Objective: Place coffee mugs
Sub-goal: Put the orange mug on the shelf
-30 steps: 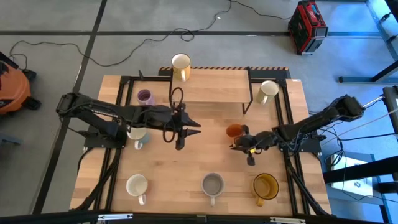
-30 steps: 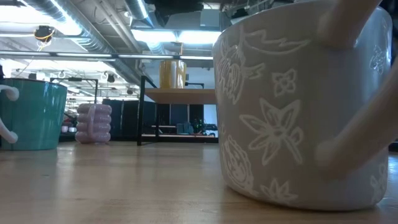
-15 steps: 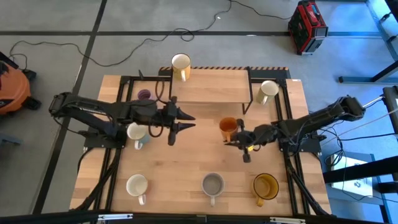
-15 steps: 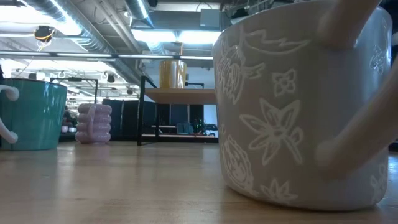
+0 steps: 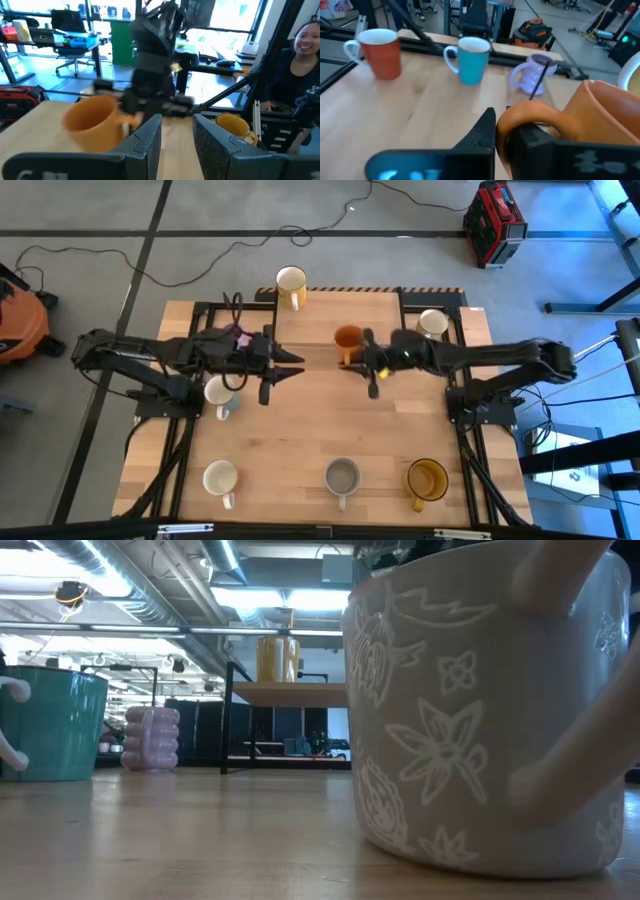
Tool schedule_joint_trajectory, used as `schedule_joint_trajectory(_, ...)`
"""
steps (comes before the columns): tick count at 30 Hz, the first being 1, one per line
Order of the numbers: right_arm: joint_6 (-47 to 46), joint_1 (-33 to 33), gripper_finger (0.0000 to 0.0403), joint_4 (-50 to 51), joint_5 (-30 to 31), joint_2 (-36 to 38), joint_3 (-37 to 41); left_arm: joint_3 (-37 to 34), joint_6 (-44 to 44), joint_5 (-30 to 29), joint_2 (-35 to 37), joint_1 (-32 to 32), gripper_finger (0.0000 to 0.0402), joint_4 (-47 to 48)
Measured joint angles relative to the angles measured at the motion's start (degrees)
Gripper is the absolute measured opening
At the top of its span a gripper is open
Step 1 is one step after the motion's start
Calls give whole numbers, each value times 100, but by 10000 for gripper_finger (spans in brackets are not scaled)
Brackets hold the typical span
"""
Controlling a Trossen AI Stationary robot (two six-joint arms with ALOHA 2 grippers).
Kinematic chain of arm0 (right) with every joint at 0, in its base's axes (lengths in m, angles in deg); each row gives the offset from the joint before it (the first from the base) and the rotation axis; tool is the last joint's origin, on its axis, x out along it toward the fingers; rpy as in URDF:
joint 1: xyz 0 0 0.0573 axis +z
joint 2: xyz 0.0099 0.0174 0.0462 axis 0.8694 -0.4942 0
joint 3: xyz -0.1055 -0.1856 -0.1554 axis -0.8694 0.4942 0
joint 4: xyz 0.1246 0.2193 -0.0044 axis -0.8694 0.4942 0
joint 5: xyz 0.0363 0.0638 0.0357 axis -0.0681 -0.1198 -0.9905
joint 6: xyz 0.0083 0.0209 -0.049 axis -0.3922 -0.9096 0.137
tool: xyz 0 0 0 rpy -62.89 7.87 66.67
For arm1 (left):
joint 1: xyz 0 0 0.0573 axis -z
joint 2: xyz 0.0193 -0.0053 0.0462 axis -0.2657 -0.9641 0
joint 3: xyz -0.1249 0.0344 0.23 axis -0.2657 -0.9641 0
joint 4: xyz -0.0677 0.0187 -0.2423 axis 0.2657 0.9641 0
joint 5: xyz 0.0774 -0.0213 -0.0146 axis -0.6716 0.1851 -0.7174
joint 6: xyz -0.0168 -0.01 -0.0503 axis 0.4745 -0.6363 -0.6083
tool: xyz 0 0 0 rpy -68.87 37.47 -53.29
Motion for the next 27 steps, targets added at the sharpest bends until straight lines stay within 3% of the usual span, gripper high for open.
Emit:
schedule_joint_trajectory(13, 688, -1547, 7, -414, -1727, -1874, -1415, 0, 11, -38, 0, -8, 105, 14)
schedule_joint_trajectory(27, 872, -2297, 7, -962, -2568, -3021, -2240, 0, 11, -42, -2, -1, 105, 32)
